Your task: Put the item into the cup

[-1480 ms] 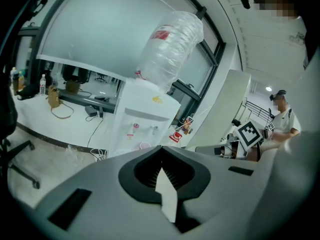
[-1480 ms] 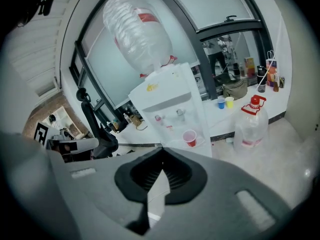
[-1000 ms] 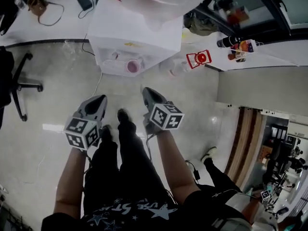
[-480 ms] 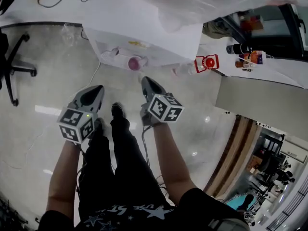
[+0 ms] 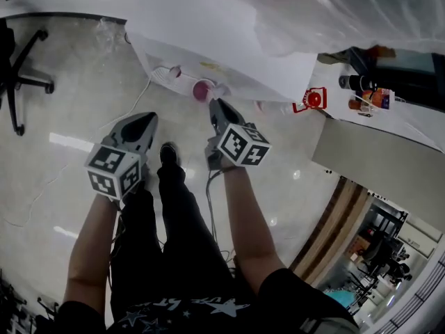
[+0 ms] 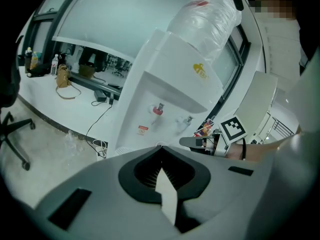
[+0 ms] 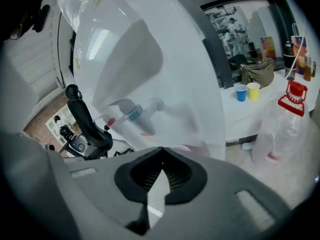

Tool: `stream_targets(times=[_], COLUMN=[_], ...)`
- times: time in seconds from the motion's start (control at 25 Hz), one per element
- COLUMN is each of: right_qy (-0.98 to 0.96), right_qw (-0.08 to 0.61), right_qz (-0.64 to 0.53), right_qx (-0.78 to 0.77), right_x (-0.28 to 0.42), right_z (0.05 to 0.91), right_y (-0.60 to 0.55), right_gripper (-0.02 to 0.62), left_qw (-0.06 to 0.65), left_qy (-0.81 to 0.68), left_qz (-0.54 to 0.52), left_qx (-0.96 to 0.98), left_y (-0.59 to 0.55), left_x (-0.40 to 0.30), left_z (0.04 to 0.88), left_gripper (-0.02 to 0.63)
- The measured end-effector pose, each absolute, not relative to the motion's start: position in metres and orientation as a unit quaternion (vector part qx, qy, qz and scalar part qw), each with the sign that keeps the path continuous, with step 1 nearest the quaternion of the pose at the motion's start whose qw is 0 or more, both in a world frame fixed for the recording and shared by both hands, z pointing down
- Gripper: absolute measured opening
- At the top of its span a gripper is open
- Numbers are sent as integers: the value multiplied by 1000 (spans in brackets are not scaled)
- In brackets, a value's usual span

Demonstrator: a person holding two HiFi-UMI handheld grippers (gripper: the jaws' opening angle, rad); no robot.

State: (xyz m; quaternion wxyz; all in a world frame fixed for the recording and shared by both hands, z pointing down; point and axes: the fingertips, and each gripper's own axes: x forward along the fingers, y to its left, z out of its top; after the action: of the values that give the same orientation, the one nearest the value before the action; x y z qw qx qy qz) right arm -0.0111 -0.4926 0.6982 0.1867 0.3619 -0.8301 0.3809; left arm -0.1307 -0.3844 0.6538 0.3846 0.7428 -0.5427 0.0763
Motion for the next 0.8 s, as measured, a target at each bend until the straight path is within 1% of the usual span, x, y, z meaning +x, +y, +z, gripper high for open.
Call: stream_targets(times=[0.44,0.68,0.8], right_qy=[-833,-834,-833], right_qw=[182,217,220], right_qz=[379,351,352], right_qx=[360,366,367], right_x=[-27,-32,-33], right_z=[722,732,734], right_y=[-508,-506,-503], right_gripper=[0,2,2], left_qw=[396,399,400], left_qy=[-547,-550,-548], left_qz=[69,69,70], left_qx=[734,730,731], left_y=[-384,-380,-378], left_x=[-130,-136,-136], left_z=[670,673,674], left_gripper=[6,6,6])
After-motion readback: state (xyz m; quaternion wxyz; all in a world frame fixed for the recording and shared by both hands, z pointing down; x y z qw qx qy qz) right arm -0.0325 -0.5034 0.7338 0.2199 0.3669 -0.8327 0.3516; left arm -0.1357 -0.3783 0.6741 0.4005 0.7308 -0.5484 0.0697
